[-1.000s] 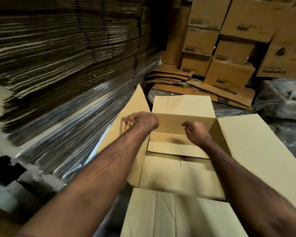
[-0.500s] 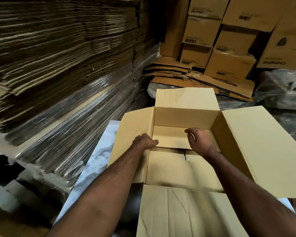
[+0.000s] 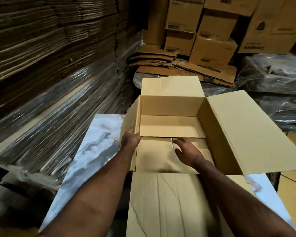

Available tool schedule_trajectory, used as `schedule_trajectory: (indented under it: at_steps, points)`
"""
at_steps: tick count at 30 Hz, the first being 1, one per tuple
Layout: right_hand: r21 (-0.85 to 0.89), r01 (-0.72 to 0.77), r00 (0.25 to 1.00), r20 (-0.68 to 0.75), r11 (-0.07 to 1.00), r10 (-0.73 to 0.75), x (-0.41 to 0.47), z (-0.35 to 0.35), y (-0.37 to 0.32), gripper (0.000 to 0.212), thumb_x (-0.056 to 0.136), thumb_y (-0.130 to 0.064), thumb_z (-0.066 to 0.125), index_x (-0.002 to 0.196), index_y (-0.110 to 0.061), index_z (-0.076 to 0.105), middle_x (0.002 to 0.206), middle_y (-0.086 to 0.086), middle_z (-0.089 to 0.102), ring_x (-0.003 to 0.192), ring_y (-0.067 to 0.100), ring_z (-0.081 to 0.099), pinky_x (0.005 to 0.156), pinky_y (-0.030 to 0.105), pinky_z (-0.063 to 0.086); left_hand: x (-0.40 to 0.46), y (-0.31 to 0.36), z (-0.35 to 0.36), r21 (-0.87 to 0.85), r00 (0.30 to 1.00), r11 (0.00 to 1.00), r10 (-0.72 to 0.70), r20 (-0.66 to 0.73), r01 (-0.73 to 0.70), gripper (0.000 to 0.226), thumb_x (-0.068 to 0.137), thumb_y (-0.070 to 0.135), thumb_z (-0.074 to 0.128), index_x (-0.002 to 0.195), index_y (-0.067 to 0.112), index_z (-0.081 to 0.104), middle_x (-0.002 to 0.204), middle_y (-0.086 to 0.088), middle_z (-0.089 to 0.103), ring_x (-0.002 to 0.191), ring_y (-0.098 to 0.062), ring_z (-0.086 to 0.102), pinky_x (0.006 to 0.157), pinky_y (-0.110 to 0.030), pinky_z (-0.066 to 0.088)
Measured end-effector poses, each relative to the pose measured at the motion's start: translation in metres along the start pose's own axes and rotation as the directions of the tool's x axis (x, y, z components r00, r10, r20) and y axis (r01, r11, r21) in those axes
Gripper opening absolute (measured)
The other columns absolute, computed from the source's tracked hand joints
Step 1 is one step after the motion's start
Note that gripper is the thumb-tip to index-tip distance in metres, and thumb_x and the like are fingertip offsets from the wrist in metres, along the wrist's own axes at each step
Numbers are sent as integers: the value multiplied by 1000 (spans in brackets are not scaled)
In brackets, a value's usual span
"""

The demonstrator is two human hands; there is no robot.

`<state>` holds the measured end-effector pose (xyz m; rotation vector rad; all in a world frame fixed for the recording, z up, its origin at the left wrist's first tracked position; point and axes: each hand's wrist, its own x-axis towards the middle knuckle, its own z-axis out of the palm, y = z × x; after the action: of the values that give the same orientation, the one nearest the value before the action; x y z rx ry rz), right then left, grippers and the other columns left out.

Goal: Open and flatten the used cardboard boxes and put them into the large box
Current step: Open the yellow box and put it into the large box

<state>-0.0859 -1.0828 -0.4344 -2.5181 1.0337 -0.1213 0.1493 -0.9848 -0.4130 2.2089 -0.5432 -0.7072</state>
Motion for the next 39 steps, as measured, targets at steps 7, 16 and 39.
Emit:
schedule_trajectory:
  at_steps: [7,16,39]
  points:
    - [-108,-202,973,-137,973,187,0,-19,5,56,94,-27,55,147,-16,39,154,19,31,133,37,43,105,43,44,-17,31,-2,-385,988,918,134,75,-95,49,88,5,57,136,18,60,115,-4,71,98,-23,69,93,-39,56]
    - [-188,-330,929,111,925,354,7,-37,-12,72,96,-65,33,151,-18,25,160,8,8,147,31,11,113,61,26,-46,90,-8,-651,959,737,278,46,-182,67,82,-19,53,144,4,46,135,-8,60,115,-21,64,97,-35,53]
    - [-217,-209,972,58,953,227,52,-85,-5,75,98,-67,10,155,-26,-16,157,1,-34,147,25,-28,115,62,-10,-116,160,-73,-849,886,499,455,86,-174,73,79,-22,48,141,16,52,122,-7,68,95,-16,68,71,-28,60]
